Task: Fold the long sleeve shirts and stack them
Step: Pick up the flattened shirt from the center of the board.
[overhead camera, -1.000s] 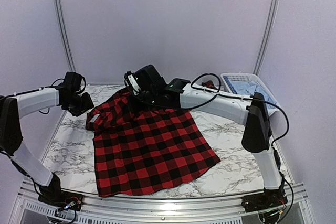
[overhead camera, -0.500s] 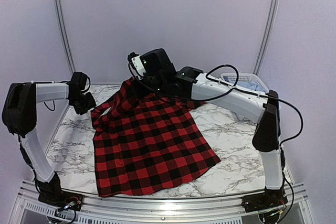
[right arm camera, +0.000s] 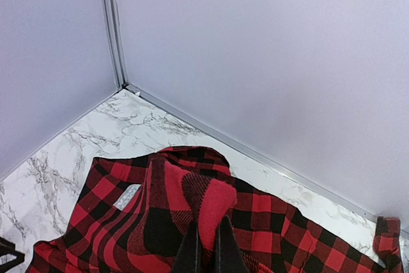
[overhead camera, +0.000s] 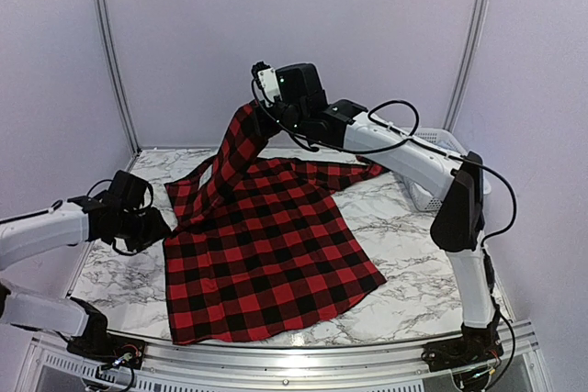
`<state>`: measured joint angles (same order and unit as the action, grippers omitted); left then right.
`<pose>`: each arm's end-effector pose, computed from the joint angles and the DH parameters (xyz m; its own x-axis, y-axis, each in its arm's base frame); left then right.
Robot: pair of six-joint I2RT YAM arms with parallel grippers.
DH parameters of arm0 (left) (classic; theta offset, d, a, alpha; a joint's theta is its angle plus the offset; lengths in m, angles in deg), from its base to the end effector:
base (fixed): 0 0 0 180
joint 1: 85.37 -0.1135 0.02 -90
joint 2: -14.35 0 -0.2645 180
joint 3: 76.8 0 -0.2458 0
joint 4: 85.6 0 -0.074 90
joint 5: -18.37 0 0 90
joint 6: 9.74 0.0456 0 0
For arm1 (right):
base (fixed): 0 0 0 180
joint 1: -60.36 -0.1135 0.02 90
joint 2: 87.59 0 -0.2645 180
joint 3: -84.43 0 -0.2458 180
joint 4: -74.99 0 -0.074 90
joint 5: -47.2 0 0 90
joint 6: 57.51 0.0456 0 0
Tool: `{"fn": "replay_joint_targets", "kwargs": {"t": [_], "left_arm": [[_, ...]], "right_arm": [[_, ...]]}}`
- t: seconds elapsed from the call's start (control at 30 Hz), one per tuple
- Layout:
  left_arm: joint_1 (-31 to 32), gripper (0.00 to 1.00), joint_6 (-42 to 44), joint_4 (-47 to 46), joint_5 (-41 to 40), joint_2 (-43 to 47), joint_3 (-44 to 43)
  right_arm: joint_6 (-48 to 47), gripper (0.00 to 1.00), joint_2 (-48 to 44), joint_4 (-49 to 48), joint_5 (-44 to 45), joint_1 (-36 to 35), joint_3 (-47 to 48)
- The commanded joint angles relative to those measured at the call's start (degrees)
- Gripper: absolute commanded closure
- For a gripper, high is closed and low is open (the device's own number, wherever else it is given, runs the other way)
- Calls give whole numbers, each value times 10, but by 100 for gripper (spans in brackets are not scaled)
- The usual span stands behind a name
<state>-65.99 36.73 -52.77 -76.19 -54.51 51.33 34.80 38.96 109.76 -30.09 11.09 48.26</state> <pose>0.2245 -0.0751 0.1971 -0.7170 -0.4756 -0.5096 -0.2917 0.8687 -0.4003 0.3503 0.3915 0.3634 -0.2202 -0.1955 -0.9557 -0.5939 0.8041 -0.0276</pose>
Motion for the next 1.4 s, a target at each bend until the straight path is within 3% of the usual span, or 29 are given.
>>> {"fn": "replay_joint_targets", "kwargs": {"t": [0.0,0.1,0.23,0.43,0.6,0.83,1.37], "left_arm": [[91,53,-115,74,-23,121,77],[167,55,-191,104,-28,200,124],[297,55,-287,182,-62,240,128],[507,56,-450,232,-80,221,119],[613,56,-526,288,-82,181,85],[686,58,-603,299,-80,174,97],[697,66,-638,216,-97,141,139]], "right_arm": [[-22,100,17,-47,-30,2,24],[-39,100,22,-53,-42,4,23],[-42,100,27,-60,-48,5,22],[-42,100,27,-66,-56,8,19],[-38,100,28,-69,-61,9,15],[-35,100,22,-66,-64,9,9],[-28,100,11,-65,-71,9,5]]}}
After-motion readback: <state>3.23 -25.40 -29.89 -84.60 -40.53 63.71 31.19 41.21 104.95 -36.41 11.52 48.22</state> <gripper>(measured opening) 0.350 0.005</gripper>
